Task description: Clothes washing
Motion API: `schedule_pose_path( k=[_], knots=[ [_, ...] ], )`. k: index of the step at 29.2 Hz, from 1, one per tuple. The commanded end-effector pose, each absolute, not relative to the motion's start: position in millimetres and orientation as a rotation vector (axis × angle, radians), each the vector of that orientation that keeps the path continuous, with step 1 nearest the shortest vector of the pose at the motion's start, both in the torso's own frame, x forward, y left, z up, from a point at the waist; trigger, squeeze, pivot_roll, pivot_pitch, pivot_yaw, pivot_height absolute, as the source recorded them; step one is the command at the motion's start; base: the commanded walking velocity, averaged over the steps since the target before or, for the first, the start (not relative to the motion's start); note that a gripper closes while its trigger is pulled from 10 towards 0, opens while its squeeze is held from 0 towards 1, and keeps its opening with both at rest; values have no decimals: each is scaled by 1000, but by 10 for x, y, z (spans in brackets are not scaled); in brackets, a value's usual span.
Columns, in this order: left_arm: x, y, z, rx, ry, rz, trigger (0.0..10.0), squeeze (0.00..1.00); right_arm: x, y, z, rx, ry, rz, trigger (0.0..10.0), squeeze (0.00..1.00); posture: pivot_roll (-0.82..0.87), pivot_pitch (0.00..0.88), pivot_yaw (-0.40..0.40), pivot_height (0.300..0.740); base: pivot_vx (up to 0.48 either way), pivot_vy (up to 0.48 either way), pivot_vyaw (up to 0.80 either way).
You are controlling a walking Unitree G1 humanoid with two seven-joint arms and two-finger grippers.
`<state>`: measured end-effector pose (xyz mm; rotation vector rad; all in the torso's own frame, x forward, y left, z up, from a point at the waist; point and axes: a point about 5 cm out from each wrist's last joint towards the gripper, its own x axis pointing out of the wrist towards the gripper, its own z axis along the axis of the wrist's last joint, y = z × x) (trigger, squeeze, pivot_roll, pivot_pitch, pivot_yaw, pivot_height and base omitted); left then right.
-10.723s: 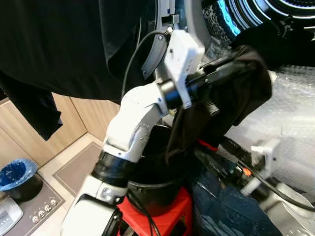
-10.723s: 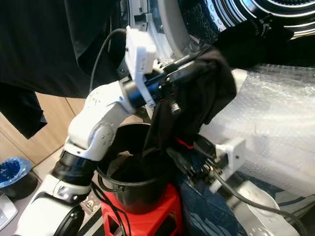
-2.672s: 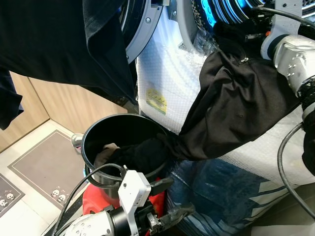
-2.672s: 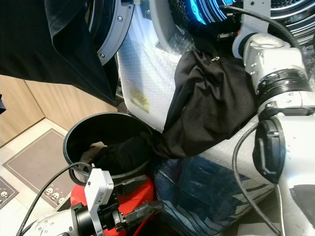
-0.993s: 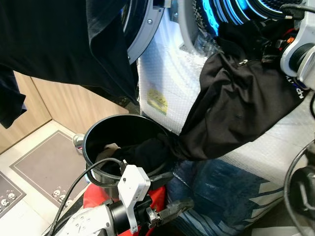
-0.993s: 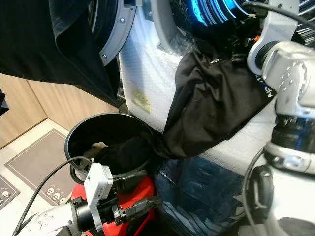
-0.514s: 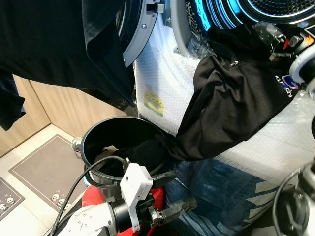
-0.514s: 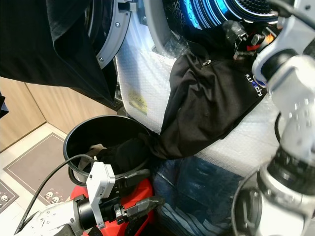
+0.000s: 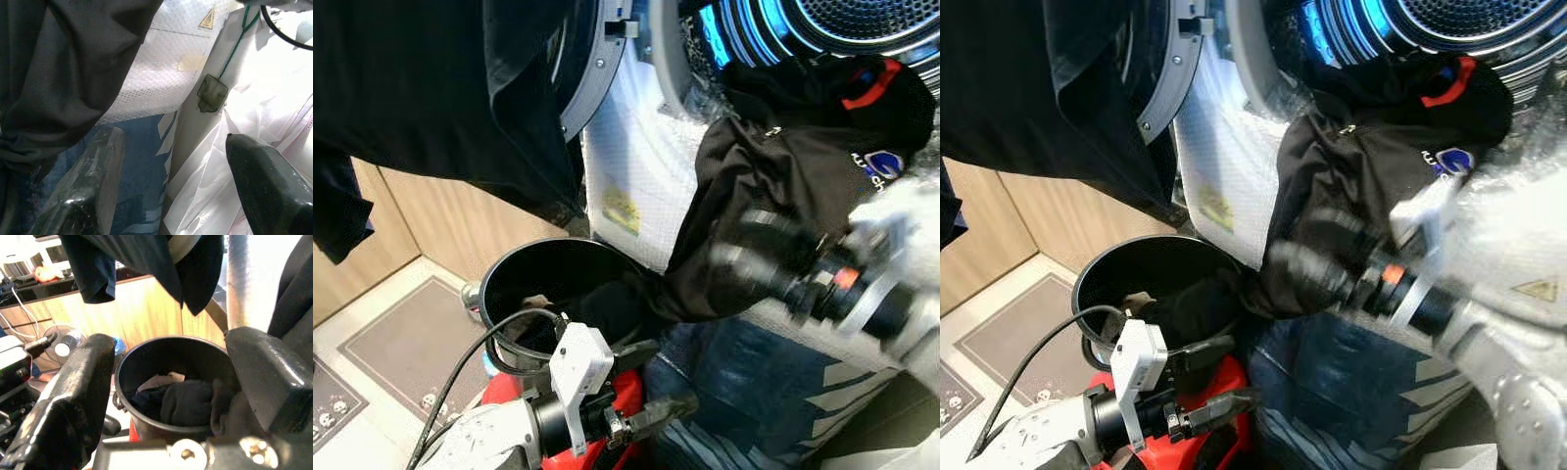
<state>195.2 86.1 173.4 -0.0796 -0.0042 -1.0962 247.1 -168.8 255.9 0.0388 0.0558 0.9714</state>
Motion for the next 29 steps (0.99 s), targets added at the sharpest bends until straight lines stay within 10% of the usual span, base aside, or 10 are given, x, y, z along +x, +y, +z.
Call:
schedule_pose_path(
  k=[1, 29],
  knots=[
    [1945, 880, 1716, -76, -2, -1083, 10000, 0, 2524, -1731, 2444, 0, 107, 931, 10000, 0, -24, 114, -46, 740, 0, 0, 0],
    [2002, 994, 1521, -84, 41, -939, 10000, 0, 2818, -1861, 1223, -8, 473, 631, 10000, 0, 16, 106, -29, 740, 0, 0, 0]
  ],
)
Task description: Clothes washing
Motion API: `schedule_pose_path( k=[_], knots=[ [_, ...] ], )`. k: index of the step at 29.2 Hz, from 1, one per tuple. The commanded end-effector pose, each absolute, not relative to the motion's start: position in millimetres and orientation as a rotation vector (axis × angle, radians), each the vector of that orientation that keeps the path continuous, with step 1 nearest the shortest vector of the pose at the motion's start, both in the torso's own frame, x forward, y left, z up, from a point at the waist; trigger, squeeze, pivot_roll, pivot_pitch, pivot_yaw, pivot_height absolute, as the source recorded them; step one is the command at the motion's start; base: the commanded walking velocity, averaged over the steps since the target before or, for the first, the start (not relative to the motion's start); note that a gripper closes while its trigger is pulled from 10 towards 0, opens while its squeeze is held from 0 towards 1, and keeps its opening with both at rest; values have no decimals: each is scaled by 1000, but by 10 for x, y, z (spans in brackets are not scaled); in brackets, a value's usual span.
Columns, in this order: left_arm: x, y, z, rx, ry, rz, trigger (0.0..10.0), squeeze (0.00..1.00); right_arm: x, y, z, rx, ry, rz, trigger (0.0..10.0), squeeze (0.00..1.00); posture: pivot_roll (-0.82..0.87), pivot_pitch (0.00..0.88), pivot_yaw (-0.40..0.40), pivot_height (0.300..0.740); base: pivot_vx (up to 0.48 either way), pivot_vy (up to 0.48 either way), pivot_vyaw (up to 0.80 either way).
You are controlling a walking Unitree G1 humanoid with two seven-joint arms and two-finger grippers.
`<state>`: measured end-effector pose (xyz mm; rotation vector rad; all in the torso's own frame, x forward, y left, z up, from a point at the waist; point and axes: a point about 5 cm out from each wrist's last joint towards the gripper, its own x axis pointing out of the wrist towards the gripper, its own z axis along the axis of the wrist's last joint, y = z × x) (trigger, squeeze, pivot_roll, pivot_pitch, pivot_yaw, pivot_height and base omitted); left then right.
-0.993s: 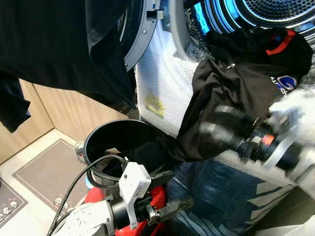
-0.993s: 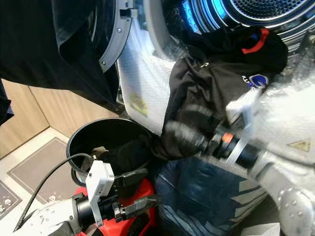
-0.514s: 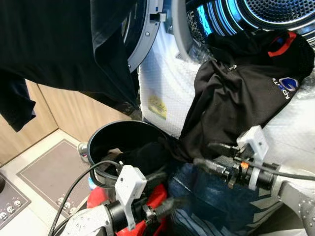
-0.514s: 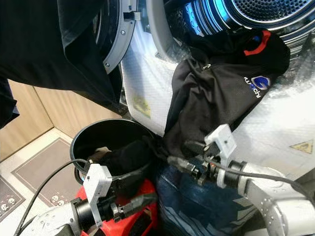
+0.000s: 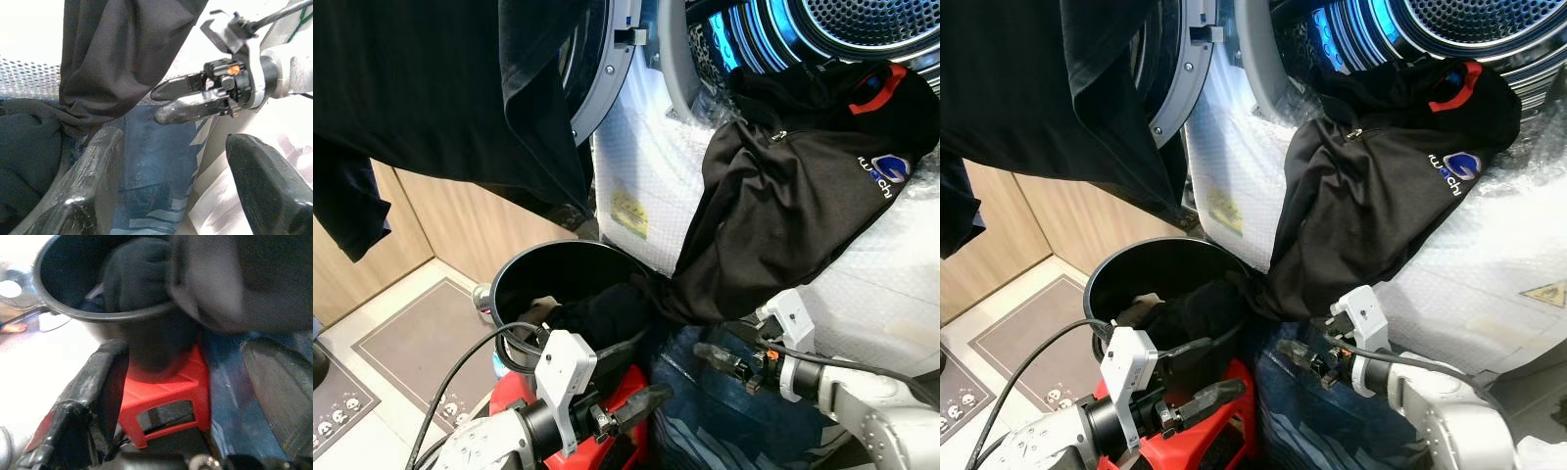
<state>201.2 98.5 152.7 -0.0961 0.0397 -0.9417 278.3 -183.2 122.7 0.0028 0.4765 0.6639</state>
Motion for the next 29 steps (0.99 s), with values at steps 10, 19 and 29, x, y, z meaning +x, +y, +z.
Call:
schedule_pose_path(
  k=[10, 19, 29],
  knots=[
    [1998, 990, 1524, -81, 42, -949, 10000, 0, 2987, -1777, 1169, 86, 341, 569, 10000, 0, 23, 101, -27, 740, 0, 0, 0],
    [1994, 991, 1529, -76, 44, -958, 10000, 0, 2917, -1481, 1492, 250, 72, 798, 10000, 0, 30, 91, -26, 740, 0, 0, 0],
    [1985, 979, 1531, -73, 44, -973, 10000, 0, 2951, -1374, 1720, 379, -91, 863, 10000, 0, 37, 72, -30, 740, 0, 0, 0]
  ],
)
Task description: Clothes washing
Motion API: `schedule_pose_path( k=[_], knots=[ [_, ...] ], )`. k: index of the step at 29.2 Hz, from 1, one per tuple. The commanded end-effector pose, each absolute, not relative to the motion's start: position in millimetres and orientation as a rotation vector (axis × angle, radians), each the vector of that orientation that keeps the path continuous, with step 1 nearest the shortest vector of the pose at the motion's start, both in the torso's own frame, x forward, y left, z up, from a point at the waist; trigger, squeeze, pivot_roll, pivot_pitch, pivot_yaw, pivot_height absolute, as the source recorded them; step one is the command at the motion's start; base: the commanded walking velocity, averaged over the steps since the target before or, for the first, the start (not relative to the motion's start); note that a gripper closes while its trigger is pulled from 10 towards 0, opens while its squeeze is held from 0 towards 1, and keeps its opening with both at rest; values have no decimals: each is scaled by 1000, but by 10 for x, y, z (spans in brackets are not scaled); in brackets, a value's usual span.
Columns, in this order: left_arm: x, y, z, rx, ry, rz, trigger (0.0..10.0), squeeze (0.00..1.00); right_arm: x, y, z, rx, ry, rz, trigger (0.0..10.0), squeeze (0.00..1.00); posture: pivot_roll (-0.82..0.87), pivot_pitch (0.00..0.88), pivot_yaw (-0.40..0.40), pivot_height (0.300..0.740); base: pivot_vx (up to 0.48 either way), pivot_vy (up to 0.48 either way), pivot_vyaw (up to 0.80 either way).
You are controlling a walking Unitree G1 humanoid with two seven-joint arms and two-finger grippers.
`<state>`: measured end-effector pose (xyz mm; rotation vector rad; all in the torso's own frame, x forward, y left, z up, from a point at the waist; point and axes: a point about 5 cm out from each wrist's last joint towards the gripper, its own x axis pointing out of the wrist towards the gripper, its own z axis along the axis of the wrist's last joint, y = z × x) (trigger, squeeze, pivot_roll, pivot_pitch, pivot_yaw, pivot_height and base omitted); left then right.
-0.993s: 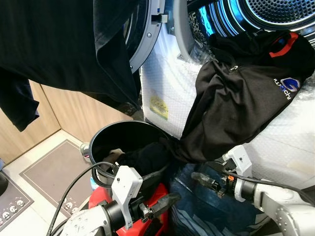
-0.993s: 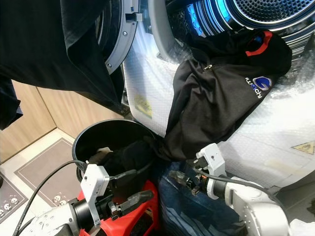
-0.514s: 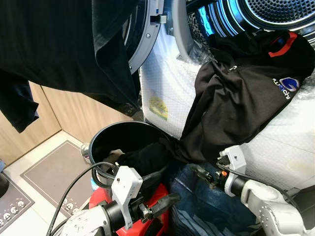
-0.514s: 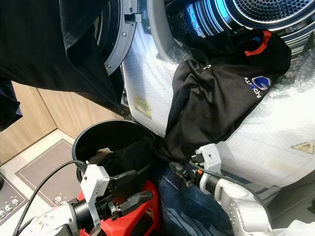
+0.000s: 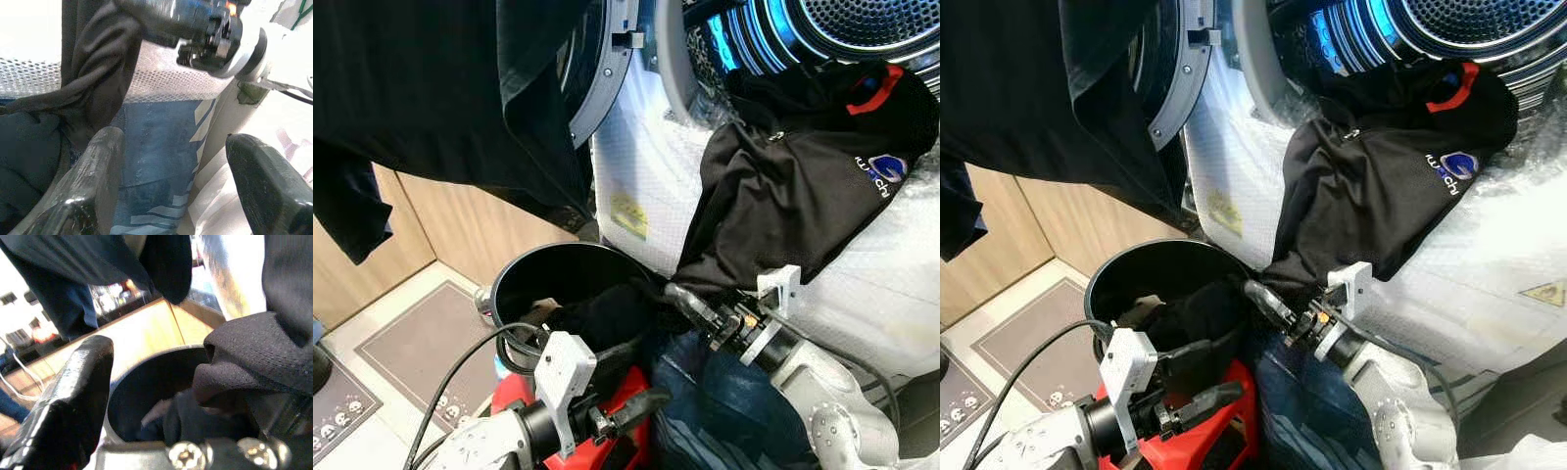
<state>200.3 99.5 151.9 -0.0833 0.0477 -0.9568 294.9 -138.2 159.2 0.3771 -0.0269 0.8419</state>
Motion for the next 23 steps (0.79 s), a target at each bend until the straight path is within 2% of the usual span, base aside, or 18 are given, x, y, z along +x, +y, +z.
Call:
schedule_pose_path(
  k=[1, 6, 10, 11, 12, 13, 23],
  knots=[
    [1984, 979, 1531, -73, 44, -974, 10000, 0, 2959, -1361, 1731, 389, -95, 864, 10000, 0, 39, 70, -31, 740, 0, 0, 0],
    [1983, 982, 1534, -70, 44, -976, 10000, 0, 3002, -1286, 1754, 419, -95, 852, 10000, 0, 41, 65, -32, 740, 0, 0, 0],
    [1979, 979, 1540, -68, 42, -978, 10000, 0, 3009, -1232, 1640, 396, -4, 836, 10000, 0, 48, 63, -35, 740, 0, 0, 0],
    [1979, 980, 1542, -68, 42, -978, 10000, 0, 3013, -1231, 1609, 395, 22, 827, 6078, 0, 48, 63, -35, 740, 0, 0, 0],
    [1979, 981, 1542, -67, 43, -977, 10000, 0, 3022, -1239, 1578, 388, 44, 810, 3373, 0, 49, 64, -36, 740, 0, 0, 0],
    [1979, 983, 1543, -65, 42, -976, 10000, 0, 3023, -1253, 1541, 380, 68, 794, 0, 0, 49, 64, -36, 740, 0, 0, 0],
    [1992, 992, 1561, -66, 37, -975, 10000, 0, 3008, -1308, 1532, 377, 86, 773, 0, 0, 45, 71, -32, 740, 0, 0, 0]
  ],
)
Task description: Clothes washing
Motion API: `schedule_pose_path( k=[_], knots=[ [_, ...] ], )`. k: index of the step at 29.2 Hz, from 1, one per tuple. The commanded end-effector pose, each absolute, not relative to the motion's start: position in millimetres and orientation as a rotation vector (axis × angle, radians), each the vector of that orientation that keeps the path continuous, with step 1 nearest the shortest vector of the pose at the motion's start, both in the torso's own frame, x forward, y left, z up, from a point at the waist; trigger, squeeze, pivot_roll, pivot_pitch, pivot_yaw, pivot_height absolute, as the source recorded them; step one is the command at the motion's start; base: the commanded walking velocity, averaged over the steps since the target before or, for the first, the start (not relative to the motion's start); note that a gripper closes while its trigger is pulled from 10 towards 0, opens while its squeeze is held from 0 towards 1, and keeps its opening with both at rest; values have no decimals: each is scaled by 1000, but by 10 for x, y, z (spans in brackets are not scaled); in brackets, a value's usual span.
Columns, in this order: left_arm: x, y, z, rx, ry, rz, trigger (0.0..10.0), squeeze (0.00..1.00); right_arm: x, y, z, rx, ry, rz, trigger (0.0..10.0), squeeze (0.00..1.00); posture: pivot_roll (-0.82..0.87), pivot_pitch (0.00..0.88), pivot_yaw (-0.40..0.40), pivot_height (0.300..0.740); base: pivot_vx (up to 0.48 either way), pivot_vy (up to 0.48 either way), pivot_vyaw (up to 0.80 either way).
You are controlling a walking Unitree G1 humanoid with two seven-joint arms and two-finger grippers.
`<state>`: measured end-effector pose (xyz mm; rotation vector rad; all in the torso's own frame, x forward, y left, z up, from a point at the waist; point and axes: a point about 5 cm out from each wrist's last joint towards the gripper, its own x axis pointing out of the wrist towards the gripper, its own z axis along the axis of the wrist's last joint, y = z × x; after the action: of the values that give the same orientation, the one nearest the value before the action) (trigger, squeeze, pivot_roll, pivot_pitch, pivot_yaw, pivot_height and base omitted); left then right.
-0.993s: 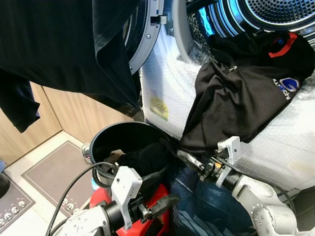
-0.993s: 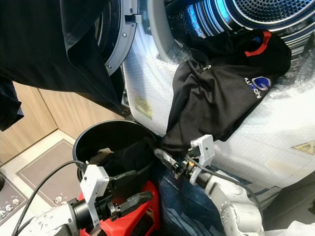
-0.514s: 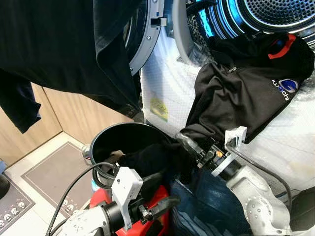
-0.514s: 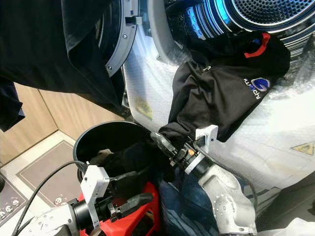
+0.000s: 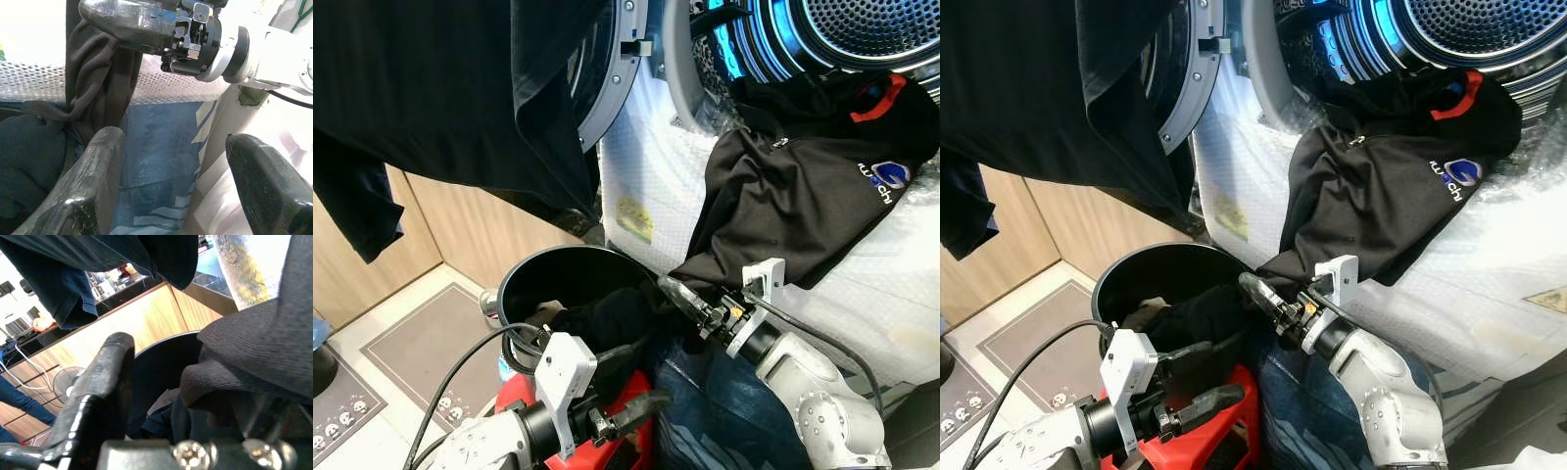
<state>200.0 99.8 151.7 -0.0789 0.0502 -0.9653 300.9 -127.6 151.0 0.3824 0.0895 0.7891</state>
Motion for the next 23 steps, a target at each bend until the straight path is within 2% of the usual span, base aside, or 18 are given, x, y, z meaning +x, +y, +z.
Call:
schedule_pose_path(
  k=[1, 16, 23],
  knots=[
    [1992, 992, 1561, -66, 37, -975, 10000, 0, 3008, -1308, 1532, 377, 86, 773, 0, 0, 45, 71, -32, 740, 0, 0, 0],
    [2025, 997, 1584, -62, 27, -973, 10000, 0, 2984, -1338, 1600, 364, 47, 790, 0, 0, 39, 79, -21, 740, 0, 0, 0],
    [2030, 998, 1590, -60, 26, -974, 10000, 0, 2963, -1401, 1928, 391, -88, 884, 0, 0, 44, 77, -23, 740, 0, 0, 0]
  ],
)
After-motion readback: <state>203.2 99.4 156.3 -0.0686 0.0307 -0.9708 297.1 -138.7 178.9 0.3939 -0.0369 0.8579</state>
